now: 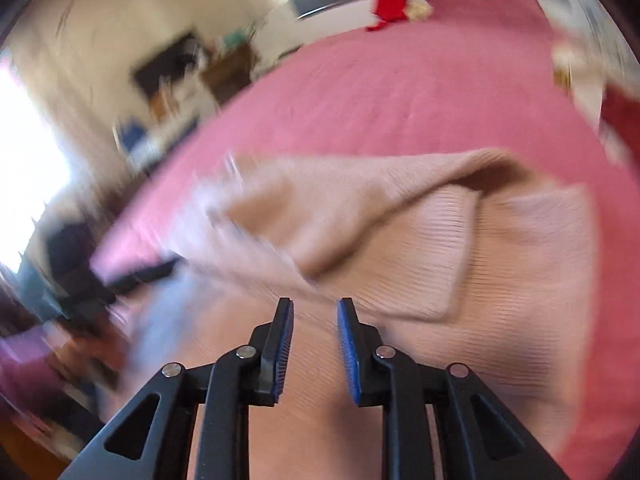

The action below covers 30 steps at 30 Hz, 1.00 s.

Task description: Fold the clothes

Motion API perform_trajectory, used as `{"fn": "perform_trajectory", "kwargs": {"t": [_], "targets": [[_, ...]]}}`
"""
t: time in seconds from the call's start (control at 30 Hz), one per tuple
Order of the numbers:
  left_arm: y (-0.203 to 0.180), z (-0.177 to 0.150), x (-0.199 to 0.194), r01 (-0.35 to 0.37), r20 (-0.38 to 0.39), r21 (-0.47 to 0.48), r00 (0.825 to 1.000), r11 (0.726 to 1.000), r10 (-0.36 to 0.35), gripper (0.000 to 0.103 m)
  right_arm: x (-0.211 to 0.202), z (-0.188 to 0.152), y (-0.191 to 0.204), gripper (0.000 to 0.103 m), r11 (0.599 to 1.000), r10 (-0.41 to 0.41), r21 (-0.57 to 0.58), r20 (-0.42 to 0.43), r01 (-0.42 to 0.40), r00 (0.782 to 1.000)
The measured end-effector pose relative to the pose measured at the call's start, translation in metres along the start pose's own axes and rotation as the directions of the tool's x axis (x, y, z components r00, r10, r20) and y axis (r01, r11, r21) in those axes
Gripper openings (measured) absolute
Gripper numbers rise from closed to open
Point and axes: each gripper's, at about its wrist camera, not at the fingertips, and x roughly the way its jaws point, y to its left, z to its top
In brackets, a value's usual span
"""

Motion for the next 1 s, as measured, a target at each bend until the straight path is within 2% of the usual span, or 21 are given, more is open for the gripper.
{"fn": "perform_trajectory", "kwargs": {"t": [0.03,0.13,0.23,0.27,0.33,0.37,0.43,0.5,0.63,0.7,0.77,0.87,0.9,0.97,1.0], "targets": [[0.007,0.009,0.005,0.003,0.01,-0.07,1.0,0.998,-0.002,0.051,0.007,0.008,-0.009,0.027,0.995,0.041,0.092,-0.003,-0.04,0.999],[0.02,0.023,0.034,0.01,-0.02,-0.235,1.0,0.972,-0.015,0.051,0.03,0.022,-0.03,0.029,0.959,0.084,0.273,-0.02,-0.075,0.996],[0.022,0.026,0.054,0.008,-0.016,-0.29,1.0,0.957,-0.013,0.051,0.051,0.025,-0.047,0.029,0.918,0.097,0.388,-0.038,-0.075,0.995],[0.02,0.026,0.059,0.002,-0.012,-0.297,1.0,0.955,-0.006,0.051,0.058,0.024,-0.053,0.027,0.904,0.095,0.422,-0.047,-0.066,0.994],[0.013,0.027,0.065,-0.006,-0.019,-0.283,1.0,0.959,0.001,0.049,0.062,0.023,-0.061,0.009,0.889,0.104,0.453,-0.047,-0.072,0.993],[0.009,0.027,0.066,-0.02,-0.037,-0.258,0.999,0.966,0.011,0.047,0.063,0.023,-0.064,0.006,0.884,0.112,0.46,-0.043,-0.08,0.993],[-0.001,0.027,0.067,-0.048,-0.074,-0.209,0.997,0.977,0.033,0.034,0.054,0.026,-0.07,0.005,0.884,0.123,0.457,-0.024,-0.098,0.992],[-0.008,0.025,0.065,-0.065,-0.094,-0.177,0.994,0.982,0.049,0.032,0.042,0.032,-0.07,0.005,0.905,0.093,0.418,-0.012,-0.08,0.996],[-0.004,0.011,0.063,-0.06,-0.094,-0.2,0.995,0.978,0.042,0.032,0.019,0.044,-0.072,0.005,0.946,0.018,0.323,-0.016,-0.012,1.0],[0.001,0.006,0.062,-0.043,-0.074,-0.232,0.997,0.972,0.027,0.032,0.03,0.044,-0.072,0.01,0.955,0.003,0.296,-0.08,0.021,0.997],[0.006,0.005,0.055,-0.028,-0.052,-0.266,0.999,0.964,0.014,0.032,0.043,0.039,-0.071,0.016,0.959,0.019,0.282,-0.131,0.019,0.991],[0.008,0.009,0.038,-0.04,-0.006,-0.258,0.999,0.965,0.04,0.035,0.027,0.033,-0.06,0.025,0.973,0.022,0.229,-0.085,-0.002,0.996],[0.008,0.01,0.032,-0.044,0.016,-0.246,0.999,0.968,0.05,0.04,0.021,0.031,-0.056,0.025,0.979,0.02,0.202,-0.068,-0.006,0.998],[0.005,0.014,0.023,-0.051,0.059,-0.219,0.996,0.974,0.065,0.041,0.018,0.029,-0.048,0.025,0.988,-0.026,0.147,-0.065,0.035,0.998],[0.0,0.018,0.024,-0.048,0.077,-0.202,0.995,0.978,0.065,0.041,0.021,0.029,-0.047,0.022,0.988,-0.026,0.148,-0.07,0.036,0.997]]}}
